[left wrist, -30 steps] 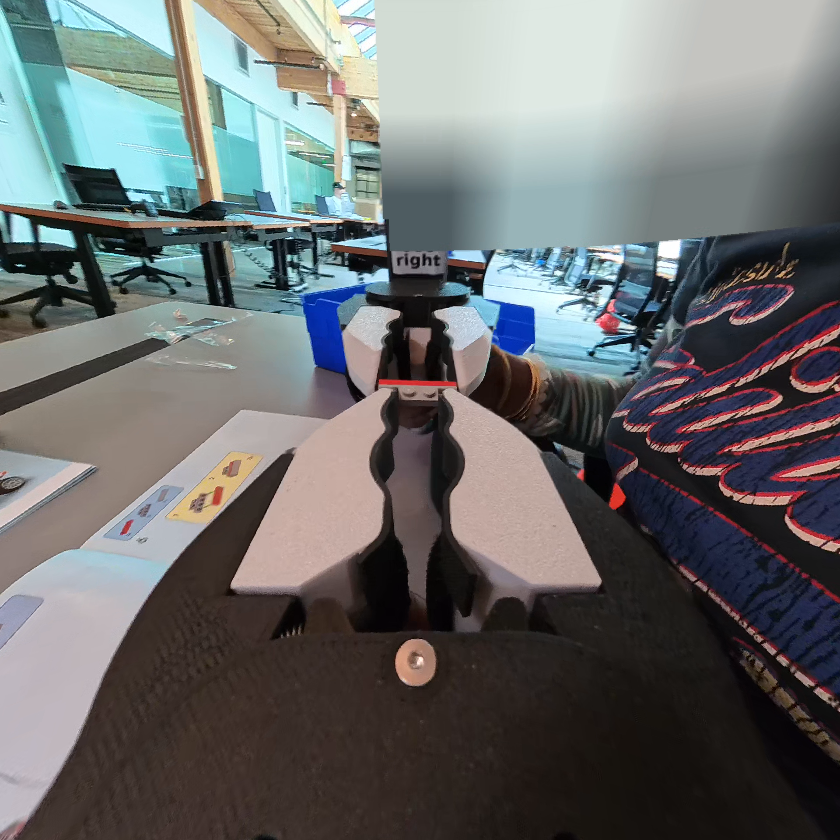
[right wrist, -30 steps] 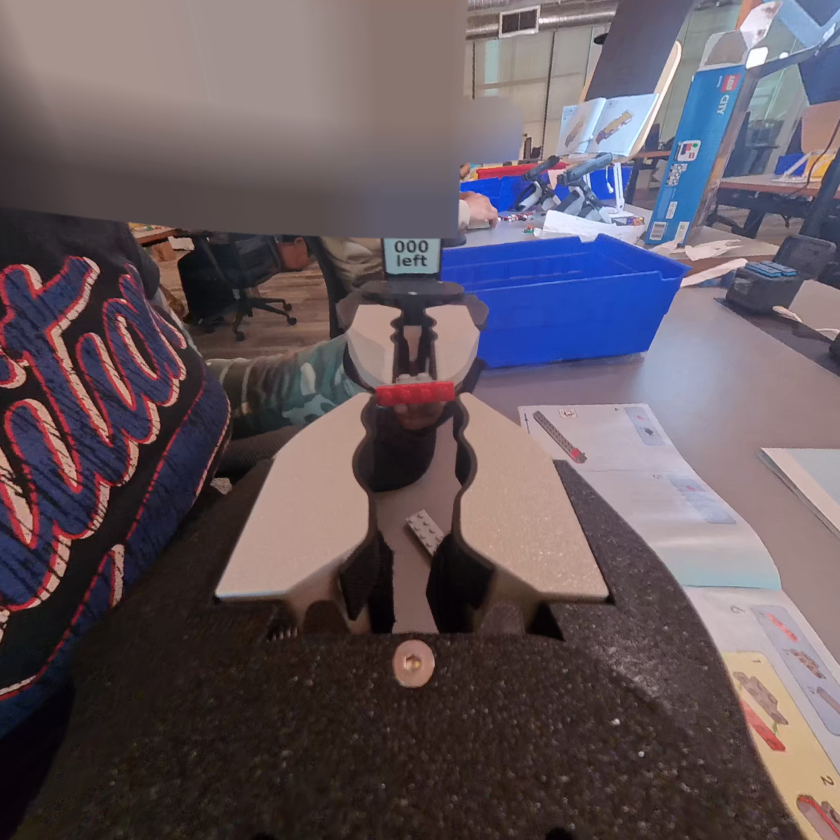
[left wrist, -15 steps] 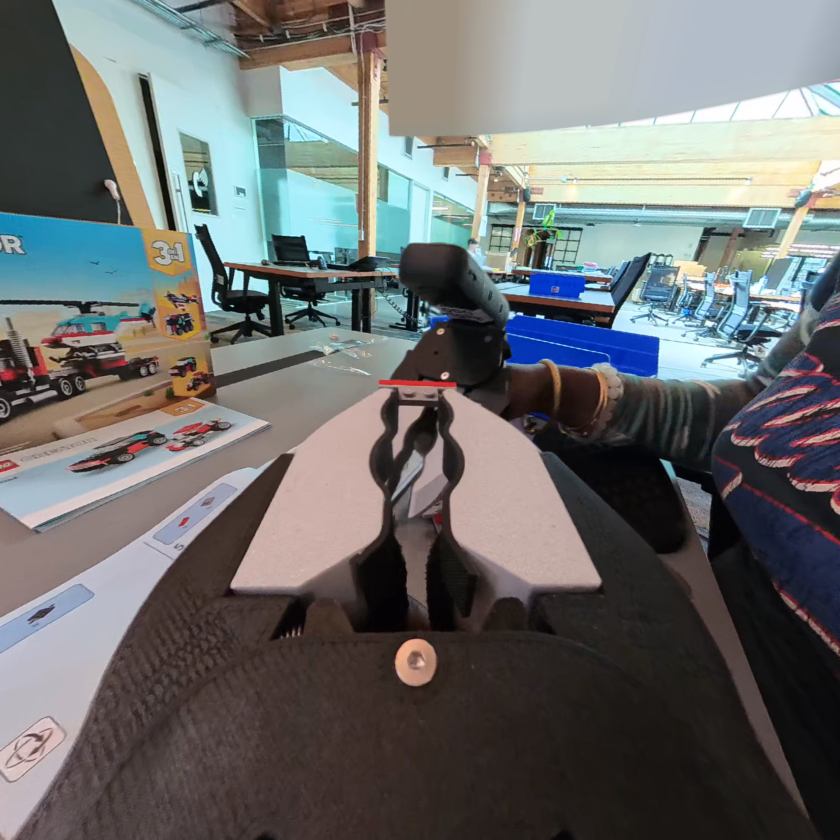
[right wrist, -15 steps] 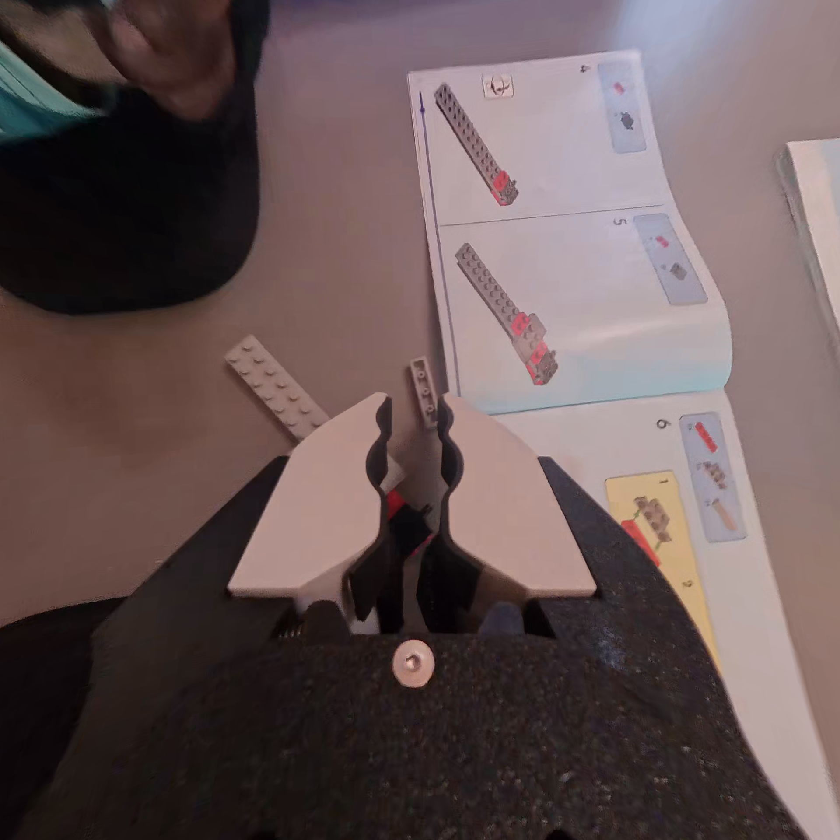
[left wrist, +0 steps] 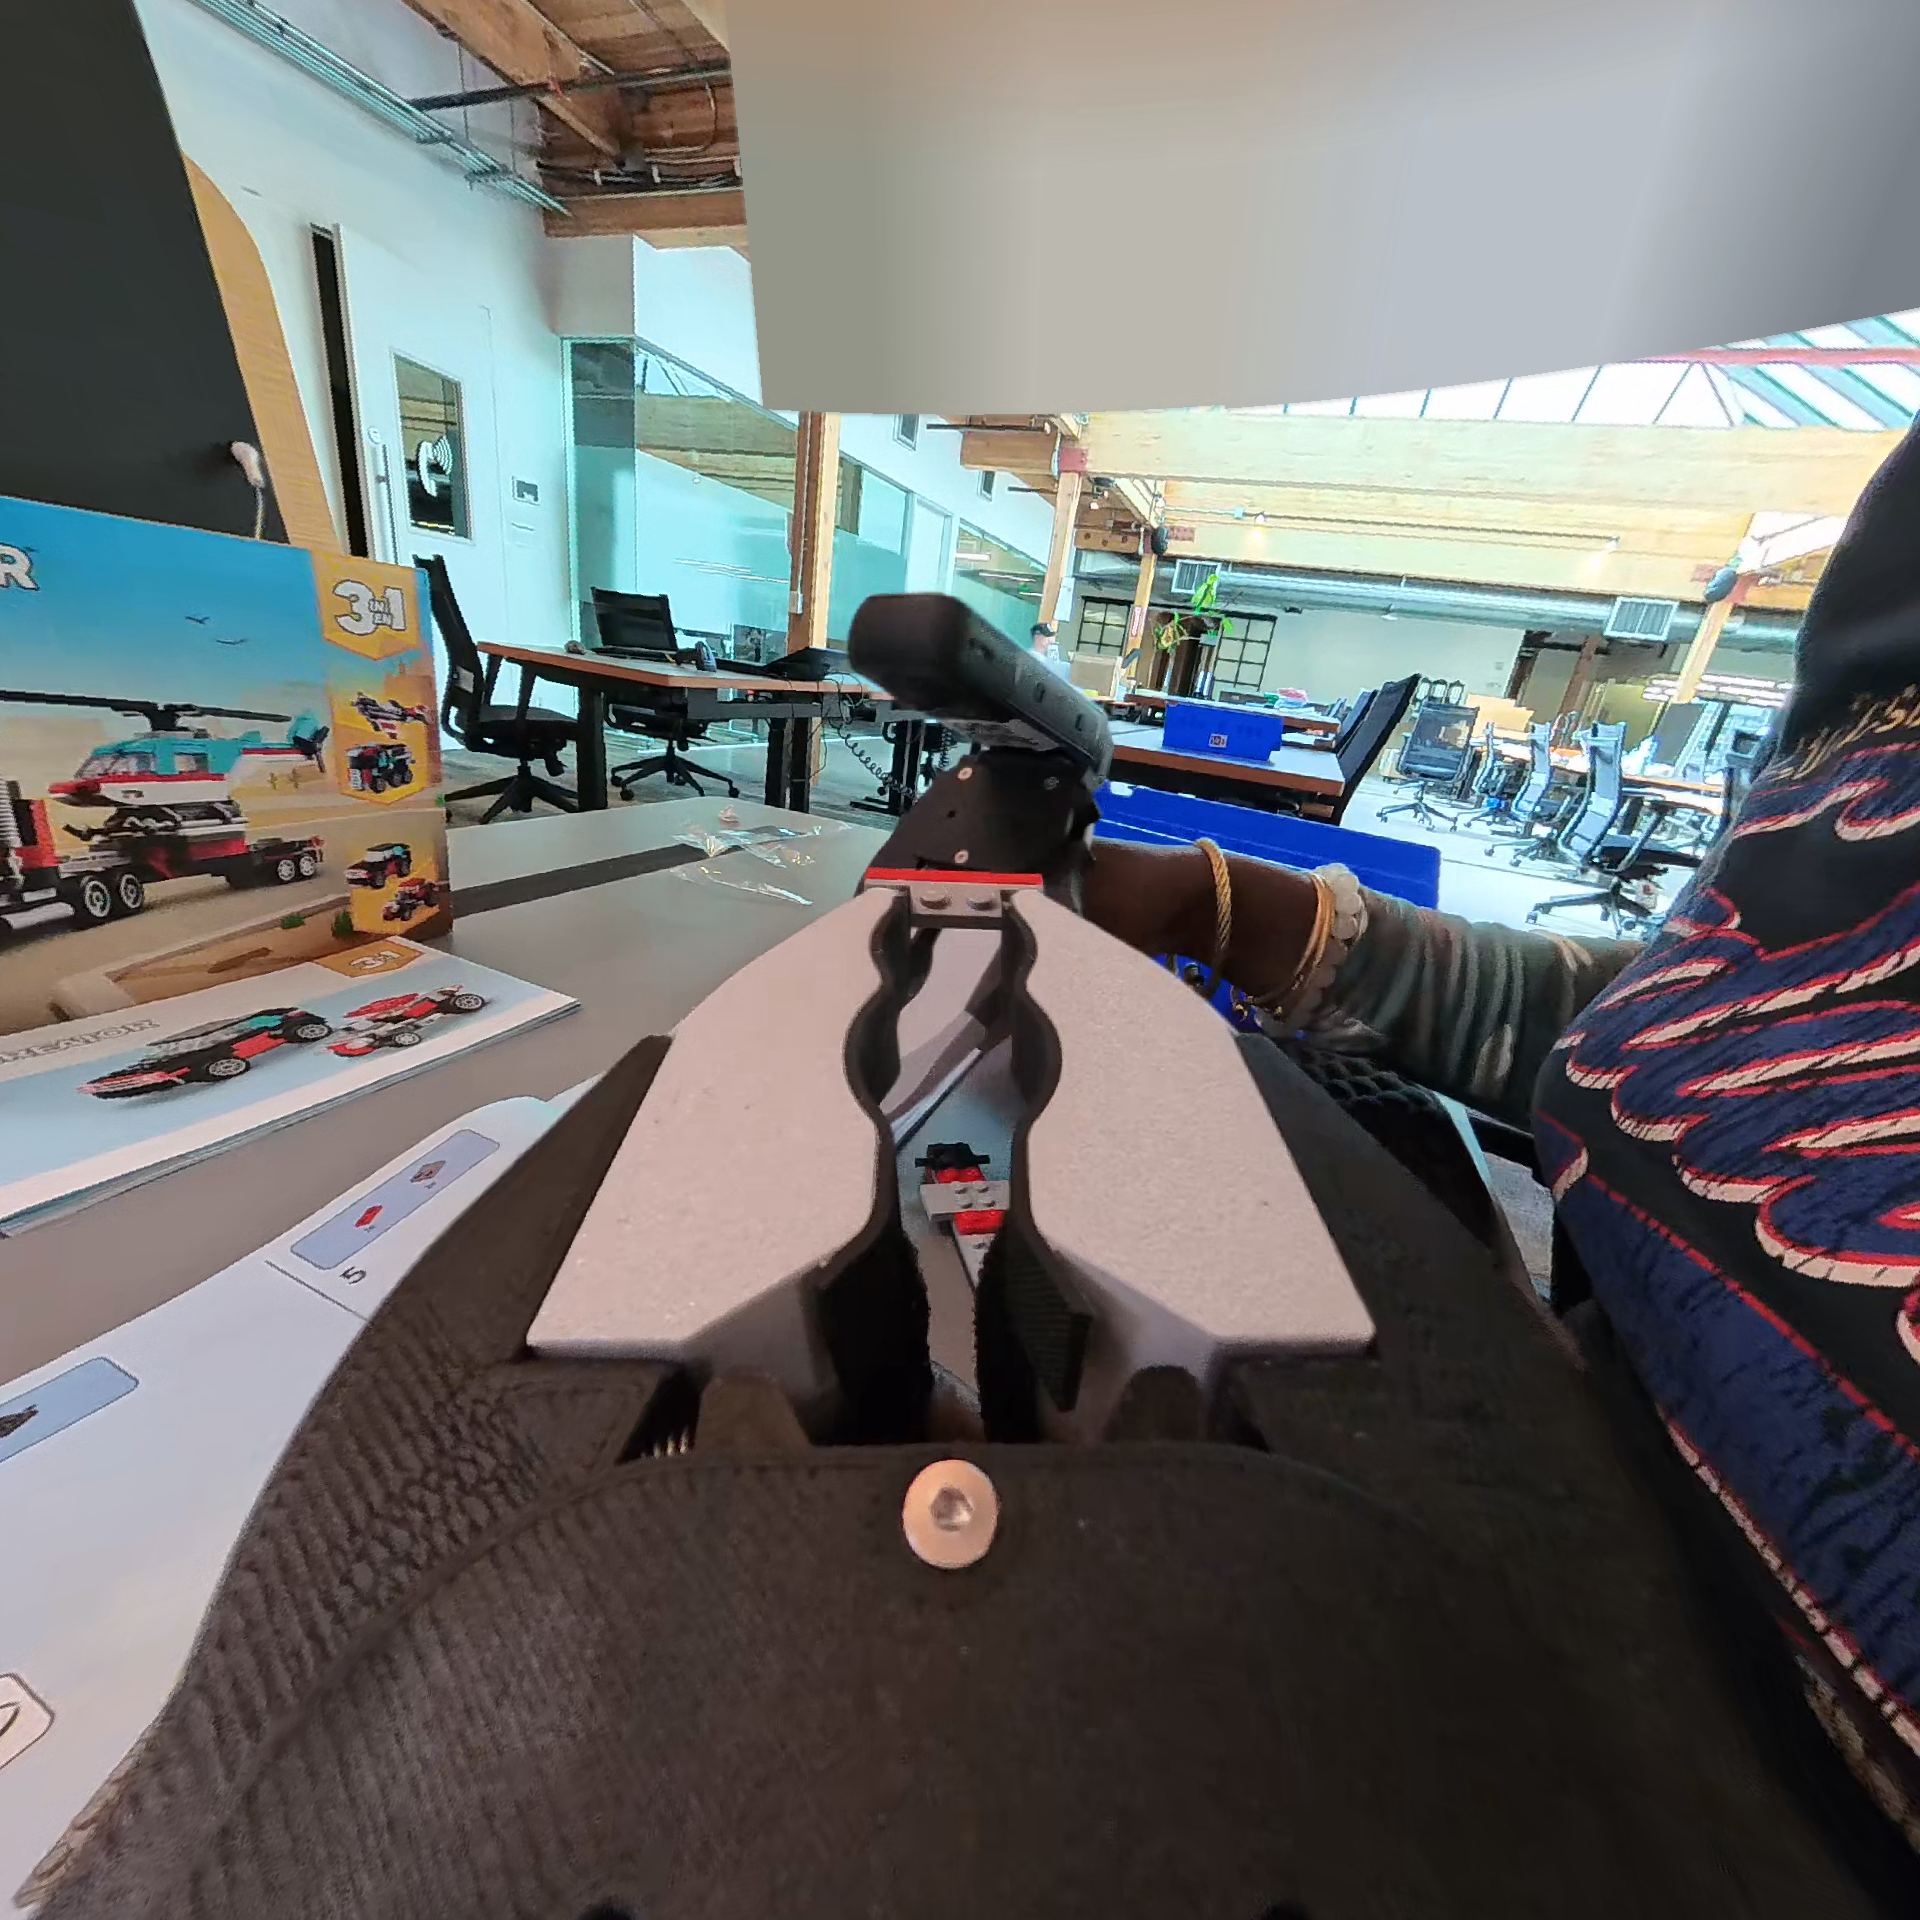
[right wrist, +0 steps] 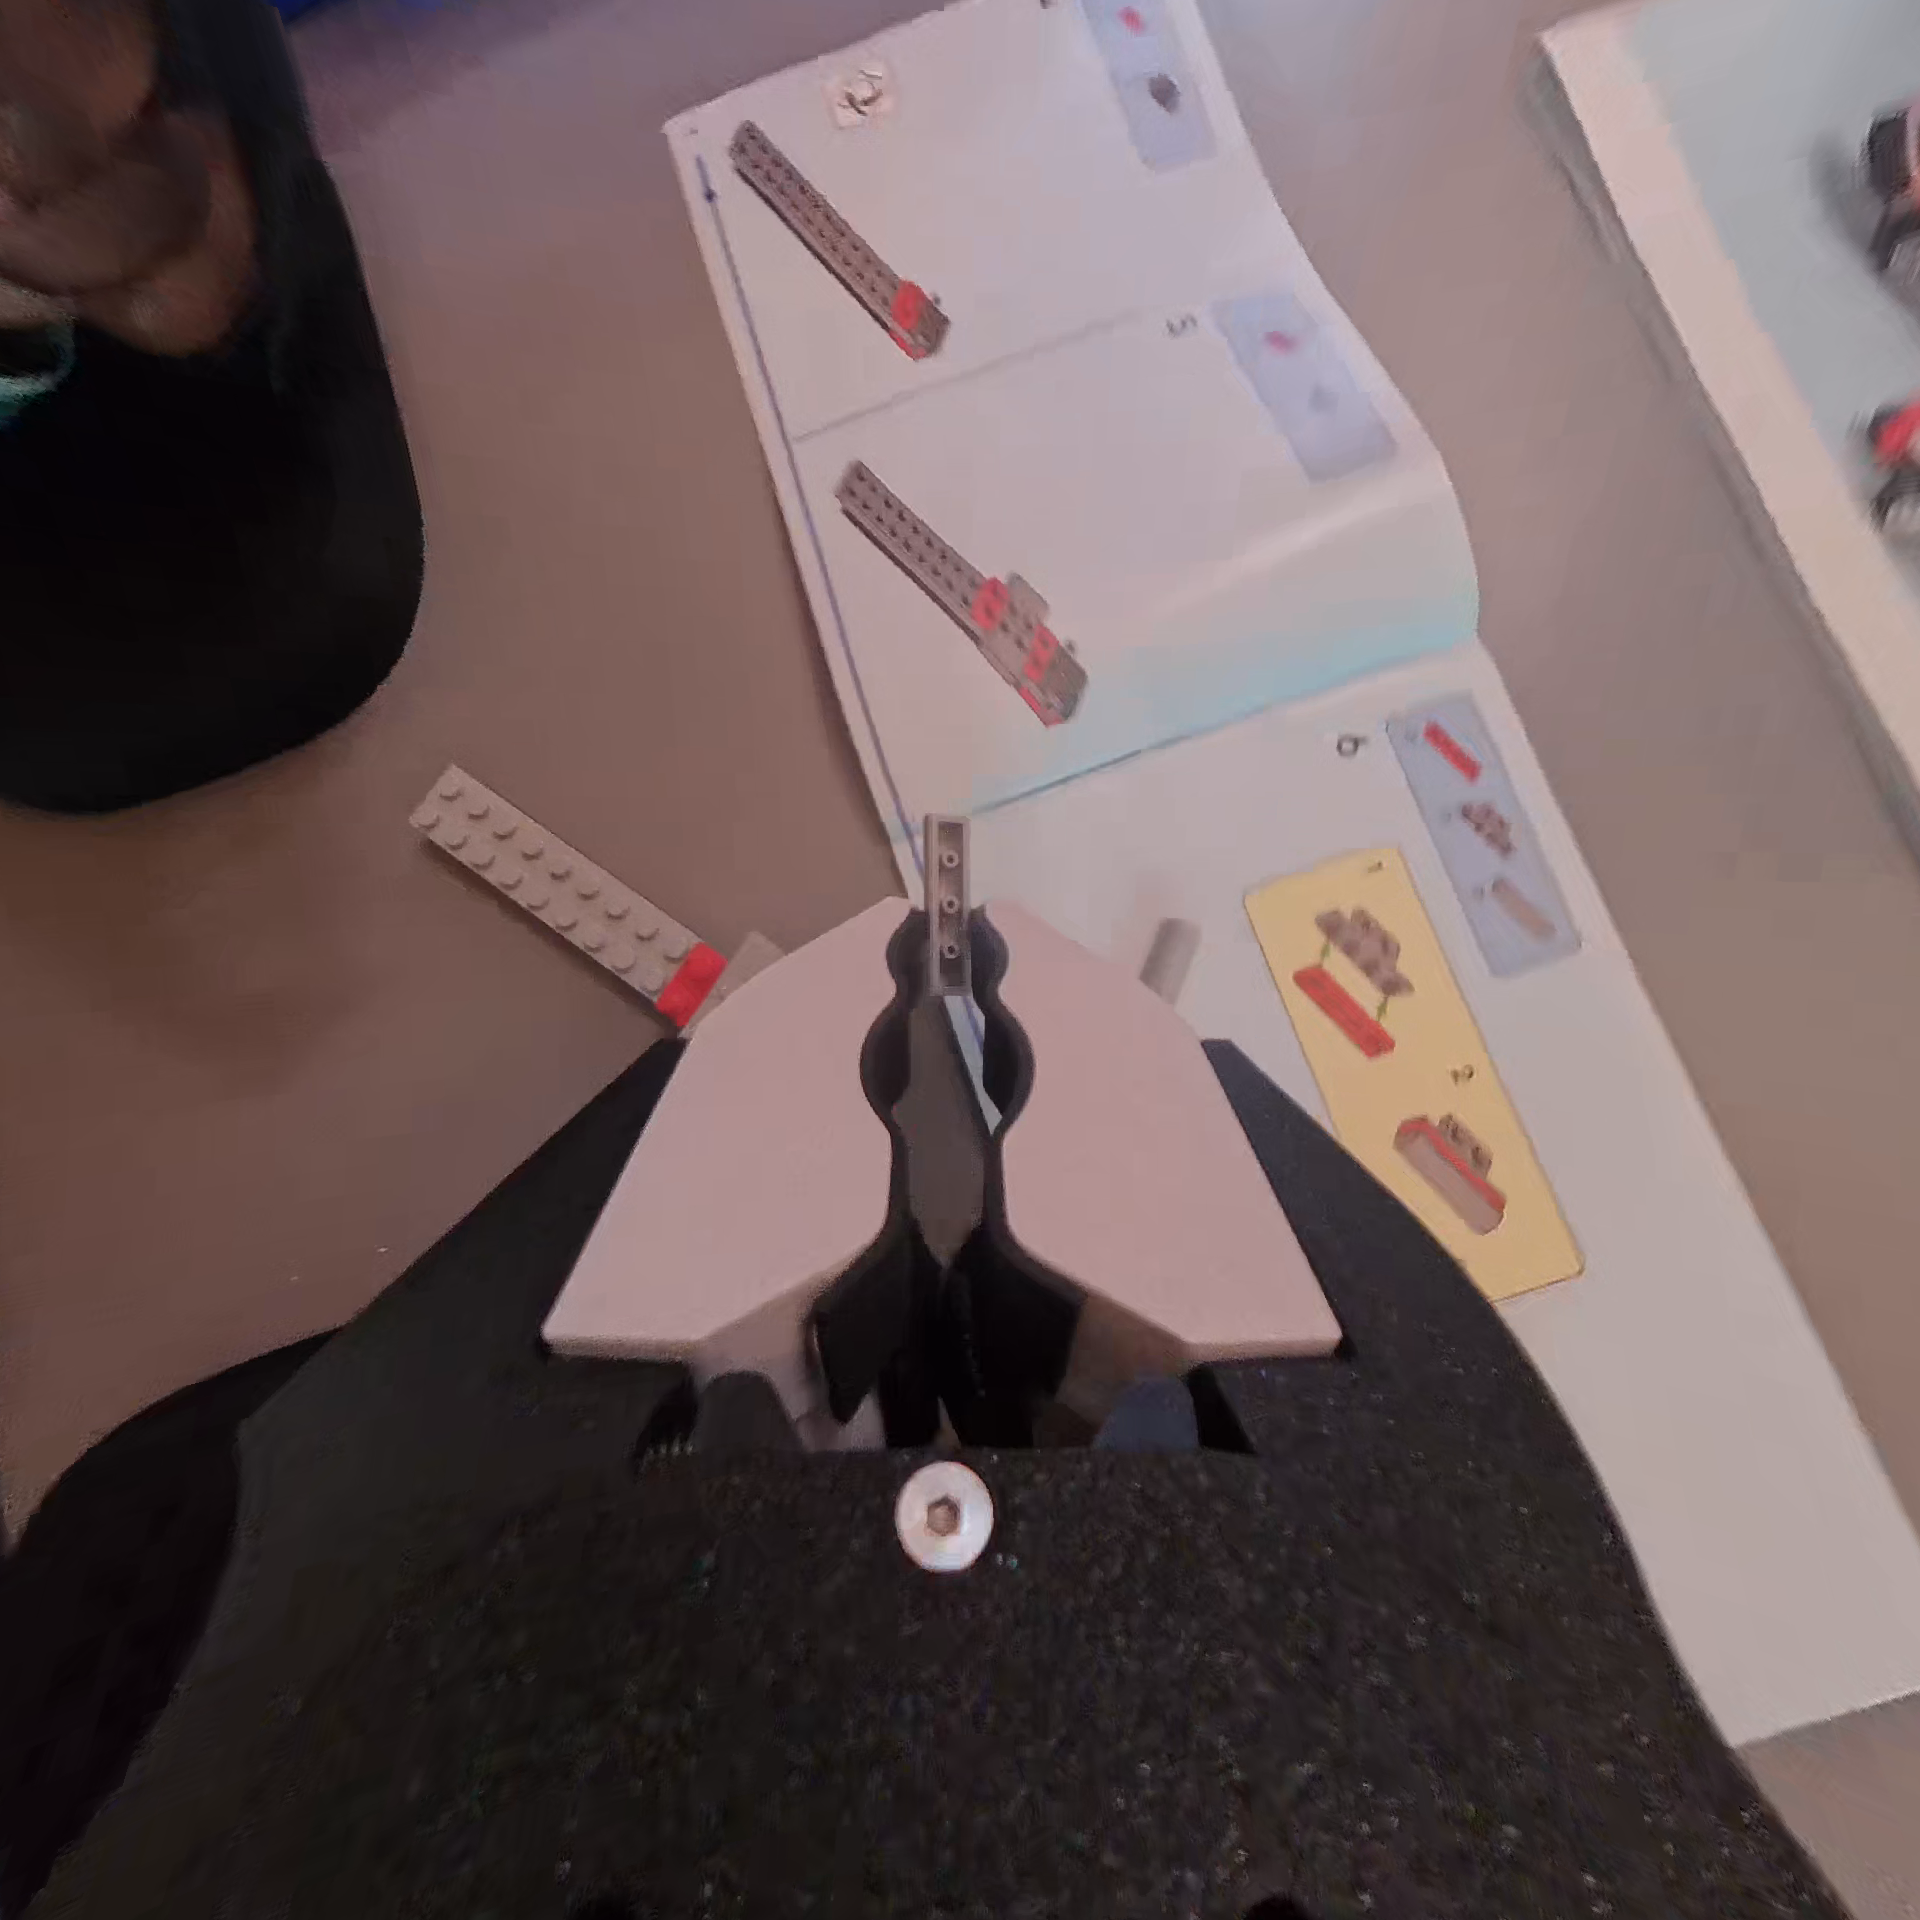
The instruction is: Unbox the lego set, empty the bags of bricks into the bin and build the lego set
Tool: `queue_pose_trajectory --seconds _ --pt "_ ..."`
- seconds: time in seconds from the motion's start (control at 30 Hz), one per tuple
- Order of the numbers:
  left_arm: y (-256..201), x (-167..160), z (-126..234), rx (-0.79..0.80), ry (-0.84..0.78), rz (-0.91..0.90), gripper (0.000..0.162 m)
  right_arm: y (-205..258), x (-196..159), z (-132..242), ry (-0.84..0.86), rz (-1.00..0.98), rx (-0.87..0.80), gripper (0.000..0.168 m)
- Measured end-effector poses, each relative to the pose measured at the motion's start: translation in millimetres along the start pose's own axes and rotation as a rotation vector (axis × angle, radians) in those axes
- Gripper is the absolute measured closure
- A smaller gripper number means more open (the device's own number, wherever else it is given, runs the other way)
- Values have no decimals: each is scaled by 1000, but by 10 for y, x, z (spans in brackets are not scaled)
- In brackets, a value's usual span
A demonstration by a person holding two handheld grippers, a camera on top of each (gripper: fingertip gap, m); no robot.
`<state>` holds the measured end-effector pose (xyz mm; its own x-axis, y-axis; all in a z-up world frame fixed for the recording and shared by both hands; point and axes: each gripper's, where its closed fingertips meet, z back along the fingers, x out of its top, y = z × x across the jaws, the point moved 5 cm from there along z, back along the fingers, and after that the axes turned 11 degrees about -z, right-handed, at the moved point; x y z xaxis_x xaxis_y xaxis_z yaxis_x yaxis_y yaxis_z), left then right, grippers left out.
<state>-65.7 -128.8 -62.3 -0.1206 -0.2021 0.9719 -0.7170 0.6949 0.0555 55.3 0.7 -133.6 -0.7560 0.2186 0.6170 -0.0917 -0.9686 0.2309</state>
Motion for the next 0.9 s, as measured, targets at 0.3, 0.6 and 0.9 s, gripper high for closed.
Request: queue_pose_trajectory --seconds 0.3,0.6,0.9 --pt "-7 -9 -7 -26 -5 16 146 -260 -15 -61 38 -66 -56 156" --pt "-3 -15 -21 -60 -19 47 146 -111 -71 28 -23 123 -128 157" --pt "-37 -21 -34 -70 -3 19 146 -102 -105 -47 -1 154 -162 157"
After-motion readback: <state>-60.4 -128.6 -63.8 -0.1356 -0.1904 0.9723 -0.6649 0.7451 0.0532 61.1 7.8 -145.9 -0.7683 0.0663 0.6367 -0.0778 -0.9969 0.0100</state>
